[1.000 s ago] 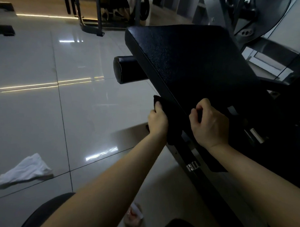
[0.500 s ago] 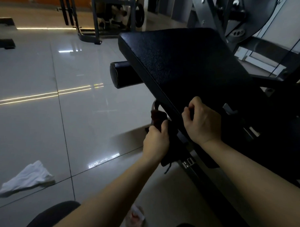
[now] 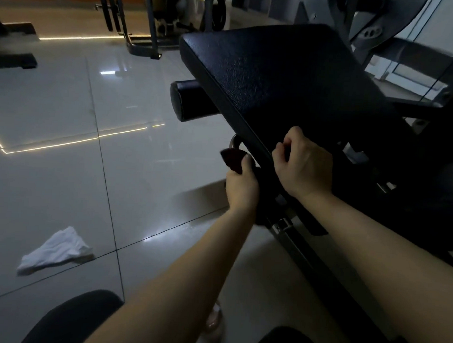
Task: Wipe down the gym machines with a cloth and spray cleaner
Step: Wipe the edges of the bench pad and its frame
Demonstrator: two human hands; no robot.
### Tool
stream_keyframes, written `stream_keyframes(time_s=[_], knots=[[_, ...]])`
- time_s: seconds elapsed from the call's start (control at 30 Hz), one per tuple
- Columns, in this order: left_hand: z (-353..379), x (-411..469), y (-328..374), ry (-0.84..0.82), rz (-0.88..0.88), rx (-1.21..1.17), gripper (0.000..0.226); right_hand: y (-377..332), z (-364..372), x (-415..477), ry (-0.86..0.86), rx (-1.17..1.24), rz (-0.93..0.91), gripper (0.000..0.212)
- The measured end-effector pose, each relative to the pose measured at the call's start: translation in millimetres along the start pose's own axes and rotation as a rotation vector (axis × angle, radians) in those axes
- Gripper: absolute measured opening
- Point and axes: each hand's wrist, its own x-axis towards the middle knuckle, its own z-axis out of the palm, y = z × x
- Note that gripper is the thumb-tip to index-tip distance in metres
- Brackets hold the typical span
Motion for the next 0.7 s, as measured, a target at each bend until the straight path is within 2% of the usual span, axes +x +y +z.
stream_keyframes(time_s=[0.1,0.2,0.3,0.37,0.4,0.47,0.57,0.7], knots=[[-1.8,-24.9,-16.4,-0.036,0.014,0.07,0.047,-0.7,-0.8,-0.2,-0.003,0.003,-0.002,0.018],[-13.7,-20.3,-13.6,-0.145,-0.054,0.062,0.04,-0.3,-0.2,-1.3,-0.008,0.03,-0.003,0.017],[-10.1,-0.3,12.1,-0.031,-0.065,-0.085,0.058,1.2,-1.7,0.8,-0.018,0.044,0.015,0.016],[0.1,4.8,18.2,0.09,-0.065,-0.151,0.053,1.4,-2.5,0.2,-0.015,0.049,0.017,0.016],[2.9,3.2,17.7,0.094,-0.08,-0.203,0.047,1.0,-2.0,-0.1,-0.011,0.051,0.011,0.016],[4.6,-1.7,6.5,-0.006,-0.101,-0.268,0.039,0.9,-1.1,-0.5,0.002,0.048,0.002,0.017],[4.8,-14.5,-10.3,-0.06,-0.075,-0.175,0.029,1.4,0.4,-0.1,0.005,0.028,0.014,0.019],[5.5,-41.8,-24.4,-0.086,-0.088,0.007,0.036,2.5,0.7,-0.6,0.011,0.049,0.004,0.018]])
